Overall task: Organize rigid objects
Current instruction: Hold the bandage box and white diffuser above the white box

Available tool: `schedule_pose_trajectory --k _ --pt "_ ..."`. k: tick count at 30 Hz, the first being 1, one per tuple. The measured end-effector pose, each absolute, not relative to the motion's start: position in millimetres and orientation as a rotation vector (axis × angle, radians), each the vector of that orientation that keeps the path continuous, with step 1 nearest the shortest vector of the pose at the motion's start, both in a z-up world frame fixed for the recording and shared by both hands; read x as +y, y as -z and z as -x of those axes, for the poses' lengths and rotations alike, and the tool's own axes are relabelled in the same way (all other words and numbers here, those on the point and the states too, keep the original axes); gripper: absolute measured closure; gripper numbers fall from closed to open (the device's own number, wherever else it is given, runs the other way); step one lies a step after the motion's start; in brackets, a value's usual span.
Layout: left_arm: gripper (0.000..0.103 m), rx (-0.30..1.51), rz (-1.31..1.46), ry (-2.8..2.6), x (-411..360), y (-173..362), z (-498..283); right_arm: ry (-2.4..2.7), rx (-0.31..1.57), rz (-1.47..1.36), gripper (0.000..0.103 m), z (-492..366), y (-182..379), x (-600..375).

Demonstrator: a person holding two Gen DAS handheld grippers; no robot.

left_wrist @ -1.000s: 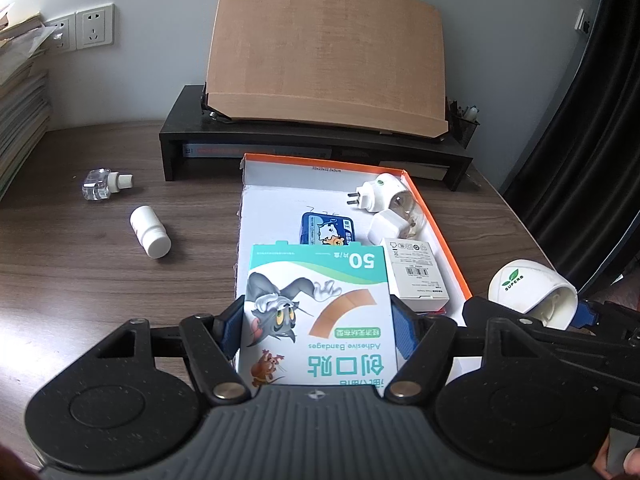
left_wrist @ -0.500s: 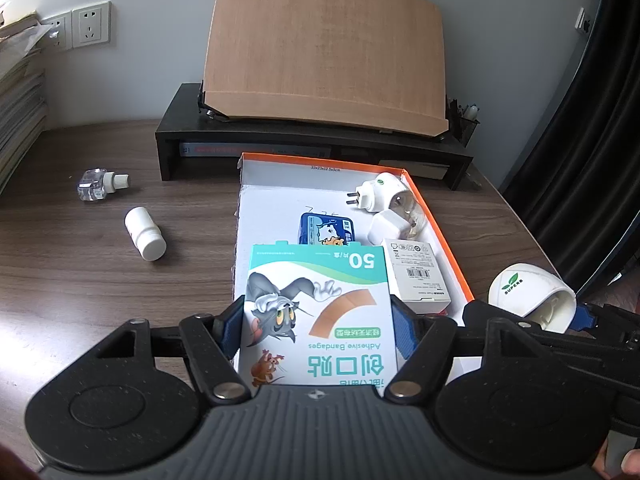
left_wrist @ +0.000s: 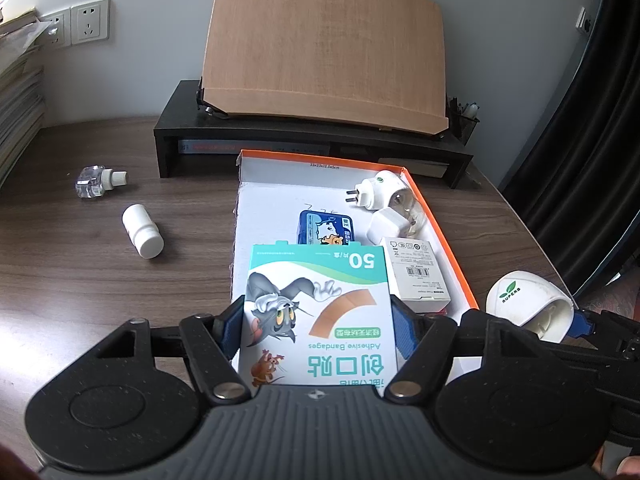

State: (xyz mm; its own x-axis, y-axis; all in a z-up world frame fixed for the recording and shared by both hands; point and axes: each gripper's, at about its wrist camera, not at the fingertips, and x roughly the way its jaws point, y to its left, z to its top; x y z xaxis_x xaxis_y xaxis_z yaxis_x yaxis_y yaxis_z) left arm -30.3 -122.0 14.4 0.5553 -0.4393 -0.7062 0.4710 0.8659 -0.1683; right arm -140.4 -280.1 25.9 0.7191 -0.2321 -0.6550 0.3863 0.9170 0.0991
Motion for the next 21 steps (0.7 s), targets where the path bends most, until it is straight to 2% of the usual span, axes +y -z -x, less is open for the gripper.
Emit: schedule_pose_trajectory --k 21 --pt "0.032 0.823 -0.026 0.525 -118.3 -14.7 31.6 0.327 0.691 -0.233 0.016 143.2 -24.5 -282.5"
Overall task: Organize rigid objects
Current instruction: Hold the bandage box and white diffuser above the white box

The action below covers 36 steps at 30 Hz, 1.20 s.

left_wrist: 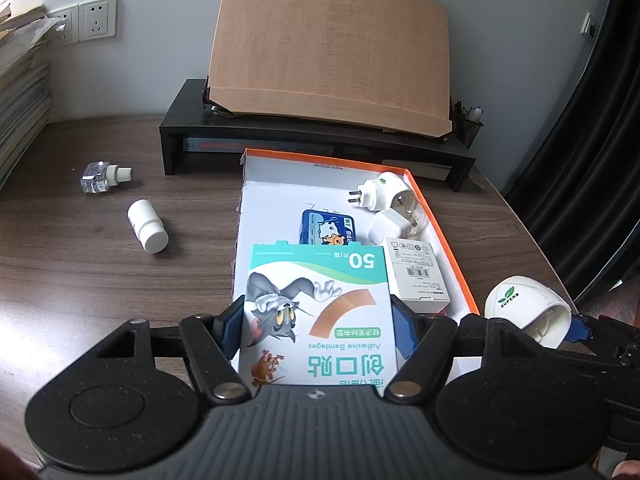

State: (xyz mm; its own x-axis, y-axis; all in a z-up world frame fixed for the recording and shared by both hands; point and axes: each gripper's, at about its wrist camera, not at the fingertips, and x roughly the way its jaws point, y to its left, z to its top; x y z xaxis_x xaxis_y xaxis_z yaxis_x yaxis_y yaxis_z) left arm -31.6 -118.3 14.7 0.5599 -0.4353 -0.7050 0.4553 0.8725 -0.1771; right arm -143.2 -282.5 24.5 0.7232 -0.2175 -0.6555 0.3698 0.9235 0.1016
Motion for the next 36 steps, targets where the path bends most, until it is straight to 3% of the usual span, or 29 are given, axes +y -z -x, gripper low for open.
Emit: schedule_pose_trajectory --k 36 --pt "0.032 0.841 -0.022 0.521 -119 -14 19 0.300 0.734 -0.219 0.016 128 -12 -282"
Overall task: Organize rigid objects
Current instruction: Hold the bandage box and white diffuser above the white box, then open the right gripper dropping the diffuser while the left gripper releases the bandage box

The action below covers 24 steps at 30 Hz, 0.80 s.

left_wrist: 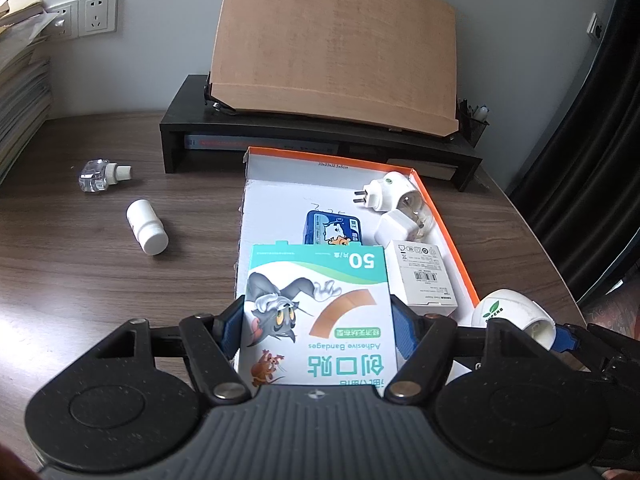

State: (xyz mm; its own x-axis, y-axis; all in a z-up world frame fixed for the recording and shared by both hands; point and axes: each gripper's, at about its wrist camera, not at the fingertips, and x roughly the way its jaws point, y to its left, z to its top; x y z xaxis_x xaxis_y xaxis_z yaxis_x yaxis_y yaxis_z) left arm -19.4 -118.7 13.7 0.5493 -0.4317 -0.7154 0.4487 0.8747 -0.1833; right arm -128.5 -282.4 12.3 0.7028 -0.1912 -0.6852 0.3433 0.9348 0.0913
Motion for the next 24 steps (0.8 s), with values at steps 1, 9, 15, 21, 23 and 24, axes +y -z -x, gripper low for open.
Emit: schedule_pose_trajectory --k 1,9,15,21,23,24 --pt "0.032 0.841 -0.022 0.521 -118.9 -13.7 19.3 0.299 0.734 -0.219 0.016 128.4 -12.3 -282.6" --pt "0.032 0.842 -0.023 0.522 -119.3 -13.4 18.9 0.295 0.740 -0.219 0.016 128.0 -10.5 -283.6" --pt "0.032 0.847 -0.023 0.521 -120.5 -11.5 19.5 0.294 0.748 -0.217 0.016 126.1 -7.0 -284.2" --pt "0.032 0.858 -0.024 0.519 -123.2 -8.5 17.7 0.285 0.751 -0.212 0.018 124.2 -3.1 -287.0" --pt "0.032 0.863 -0.022 0.520 -124.2 -7.9 16.8 0.287 0.744 -0.203 0.017 124.3 -3.8 -287.1" --pt "0.032 0.864 -0.022 0.522 -125.0 -7.7 16.2 0.285 0.742 -0.201 0.017 124.6 -4.1 -287.5"
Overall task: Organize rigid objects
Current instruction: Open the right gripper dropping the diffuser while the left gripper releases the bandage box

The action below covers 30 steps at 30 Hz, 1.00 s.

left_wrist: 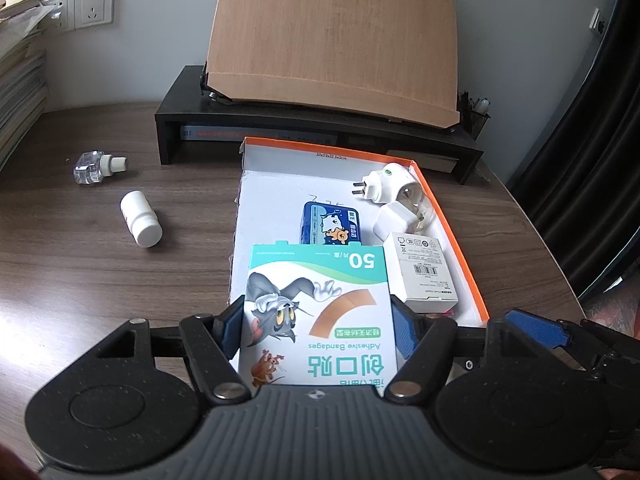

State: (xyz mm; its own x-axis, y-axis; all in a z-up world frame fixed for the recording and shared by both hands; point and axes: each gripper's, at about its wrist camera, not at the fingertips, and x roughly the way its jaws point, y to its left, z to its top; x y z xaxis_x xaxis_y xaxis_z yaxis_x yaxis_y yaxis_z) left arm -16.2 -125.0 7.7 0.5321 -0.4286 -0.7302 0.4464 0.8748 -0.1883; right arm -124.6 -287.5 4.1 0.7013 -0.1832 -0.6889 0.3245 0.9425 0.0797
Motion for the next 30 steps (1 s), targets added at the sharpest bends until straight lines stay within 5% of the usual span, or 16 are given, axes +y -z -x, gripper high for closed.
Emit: schedule_pose_trajectory --k 27,30 --pt "0.030 0.883 -0.028 0.606 -151 2 13 0.446 0.623 -0.220 0.016 149 -31 -310" --pt "0.019 0.897 -0.009 0.581 -144 3 11 0.440 0.625 -0.216 0.016 149 -32 -307"
